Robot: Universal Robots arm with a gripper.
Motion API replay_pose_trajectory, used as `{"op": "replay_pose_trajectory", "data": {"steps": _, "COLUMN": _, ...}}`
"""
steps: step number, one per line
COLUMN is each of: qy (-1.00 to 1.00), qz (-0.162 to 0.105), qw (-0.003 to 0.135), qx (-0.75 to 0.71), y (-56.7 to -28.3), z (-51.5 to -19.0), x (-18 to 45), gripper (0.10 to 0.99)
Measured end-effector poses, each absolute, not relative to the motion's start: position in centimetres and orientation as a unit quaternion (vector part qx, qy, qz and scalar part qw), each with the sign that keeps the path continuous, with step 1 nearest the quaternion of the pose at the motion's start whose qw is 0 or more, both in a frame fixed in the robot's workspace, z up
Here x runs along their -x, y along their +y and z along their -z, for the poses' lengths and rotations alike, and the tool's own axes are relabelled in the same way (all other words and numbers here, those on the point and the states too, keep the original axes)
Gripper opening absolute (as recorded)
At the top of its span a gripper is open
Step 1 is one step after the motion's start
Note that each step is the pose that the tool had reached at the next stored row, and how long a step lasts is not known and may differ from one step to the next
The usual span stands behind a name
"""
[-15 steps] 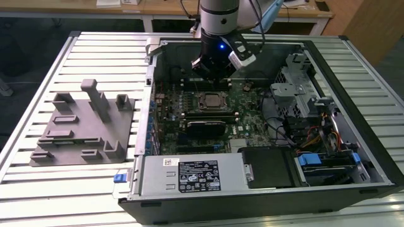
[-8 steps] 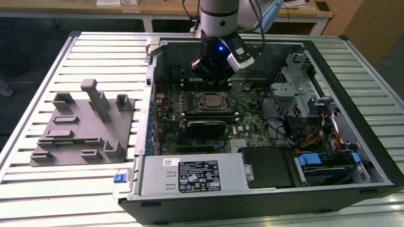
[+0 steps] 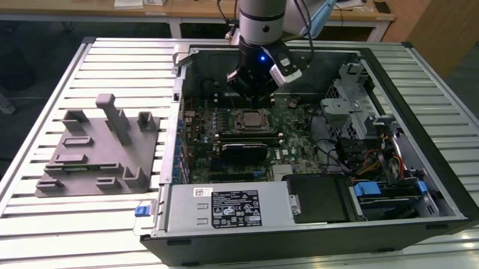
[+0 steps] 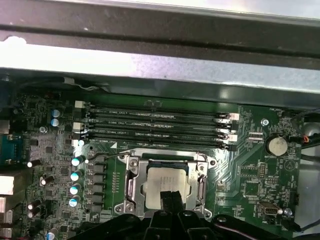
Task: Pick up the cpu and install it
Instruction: 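Close the cpu cover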
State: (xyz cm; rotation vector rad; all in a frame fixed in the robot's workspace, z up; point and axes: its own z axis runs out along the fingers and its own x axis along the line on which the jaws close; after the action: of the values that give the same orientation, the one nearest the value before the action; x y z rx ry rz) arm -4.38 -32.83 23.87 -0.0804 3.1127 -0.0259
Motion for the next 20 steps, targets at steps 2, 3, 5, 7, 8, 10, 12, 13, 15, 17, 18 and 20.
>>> {"op": "replay_pose_trajectory", "data": {"steps": 2, "qy": 1.000, "qz": 0.009, "qw": 0.009, "qx": 0.026, "y": -32.85, "z": -23.69, "x": 4.24, "gripper": 0.106}}
{"op": "replay_pose_trajectory", "data": {"steps": 3, "qy": 1.000, "qz": 0.009, "qw": 0.008, "qx": 0.026, "y": -32.86, "z": -23.61, "x": 4.19, "gripper": 0.106}}
{"op": "replay_pose_trajectory", "data": {"steps": 5, "qy": 1.000, "qz": 0.009, "qw": 0.006, "qx": 0.026, "y": -32.88, "z": -23.48, "x": 4.14, "gripper": 0.106}}
{"op": "replay_pose_trajectory", "data": {"steps": 7, "qy": 1.000, "qz": 0.009, "qw": 0.006, "qx": 0.026, "y": -32.88, "z": -23.47, "x": 4.13, "gripper": 0.106}}
{"op": "replay_pose_trajectory", "data": {"steps": 8, "qy": 1.000, "qz": 0.009, "qw": 0.006, "qx": 0.026, "y": -32.88, "z": -23.47, "x": 4.13, "gripper": 0.106}}
{"op": "replay_pose_trajectory", "data": {"steps": 10, "qy": 1.000, "qz": 0.009, "qw": 0.006, "qx": 0.026, "y": -32.88, "z": -23.46, "x": 4.12, "gripper": 0.106}}
{"op": "replay_pose_trajectory", "data": {"steps": 12, "qy": 1.000, "qz": 0.009, "qw": 0.006, "qx": 0.026, "y": -32.88, "z": -23.44, "x": 4.12, "gripper": 0.106}}
{"op": "replay_pose_trajectory", "data": {"steps": 13, "qy": 1.000, "qz": 0.009, "qw": 0.006, "qx": 0.026, "y": -32.88, "z": -23.40, "x": 4.12, "gripper": 0.106}}
{"op": "replay_pose_trajectory", "data": {"steps": 15, "qy": 1.000, "qz": 0.009, "qw": 0.006, "qx": 0.025, "y": -32.92, "z": -23.30, "x": 4.13, "gripper": 0.106}}
{"op": "replay_pose_trajectory", "data": {"steps": 17, "qy": 1.000, "qz": 0.009, "qw": 0.006, "qx": 0.020, "y": -32.97, "z": -23.17, "x": 4.13, "gripper": 0.106}}
{"op": "replay_pose_trajectory", "data": {"steps": 18, "qy": 1.000, "qz": 0.009, "qw": 0.006, "qx": 0.016, "y": -33.01, "z": -23.10, "x": 4.13, "gripper": 0.106}}
{"op": "replay_pose_trajectory", "data": {"steps": 20, "qy": 1.000, "qz": 0.009, "qw": 0.005, "qx": 0.008, "y": -33.08, "z": -22.96, "x": 4.13, "gripper": 0.106}}
